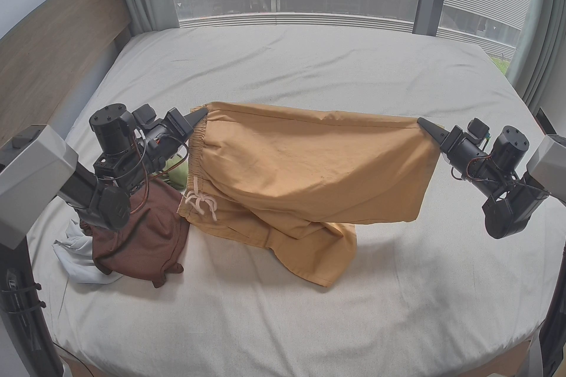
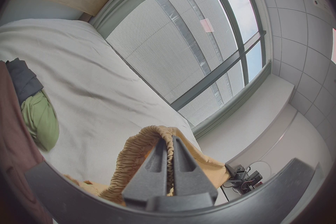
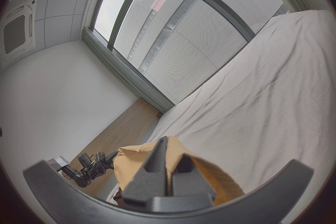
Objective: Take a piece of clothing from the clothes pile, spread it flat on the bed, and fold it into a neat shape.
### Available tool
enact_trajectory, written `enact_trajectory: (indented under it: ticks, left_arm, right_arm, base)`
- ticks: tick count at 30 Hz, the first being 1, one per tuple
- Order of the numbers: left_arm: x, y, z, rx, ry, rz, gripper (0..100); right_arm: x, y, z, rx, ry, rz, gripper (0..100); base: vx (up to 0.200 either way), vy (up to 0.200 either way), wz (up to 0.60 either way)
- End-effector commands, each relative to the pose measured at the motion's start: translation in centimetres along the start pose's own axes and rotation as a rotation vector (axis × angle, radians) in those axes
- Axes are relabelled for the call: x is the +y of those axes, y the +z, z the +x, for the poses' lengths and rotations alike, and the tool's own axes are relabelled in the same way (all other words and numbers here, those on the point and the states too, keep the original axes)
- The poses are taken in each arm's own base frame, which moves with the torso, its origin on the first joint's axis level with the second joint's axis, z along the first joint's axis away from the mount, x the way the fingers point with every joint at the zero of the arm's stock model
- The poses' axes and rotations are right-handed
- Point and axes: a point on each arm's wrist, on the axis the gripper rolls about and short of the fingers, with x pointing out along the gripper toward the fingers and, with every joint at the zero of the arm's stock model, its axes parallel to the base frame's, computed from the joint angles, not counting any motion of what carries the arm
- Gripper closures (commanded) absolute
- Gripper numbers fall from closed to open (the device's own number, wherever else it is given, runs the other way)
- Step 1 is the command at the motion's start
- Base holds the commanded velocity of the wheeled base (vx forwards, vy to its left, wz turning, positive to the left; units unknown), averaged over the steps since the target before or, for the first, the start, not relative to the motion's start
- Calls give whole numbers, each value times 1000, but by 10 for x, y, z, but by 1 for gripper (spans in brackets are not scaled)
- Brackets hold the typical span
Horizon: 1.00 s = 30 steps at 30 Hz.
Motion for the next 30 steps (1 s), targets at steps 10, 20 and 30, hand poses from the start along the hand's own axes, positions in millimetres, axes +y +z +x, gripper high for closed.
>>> enact_trajectory:
  ticks: [10,20,30]
  left_arm:
    - [37,-19,46,-22,-32,-22,100]
    - [49,-21,65,-55,-63,-9,100]
    - [58,-22,75,-68,-64,-6,100]
  right_arm:
    - [-45,-7,16,-22,-26,-5,100]
    - [-61,-12,28,-35,-13,-18,100]
    - [-77,-21,35,-34,-16,-17,100]
  base:
    - [0,0,0]
    - [0,0,0]
    - [0,0,0]
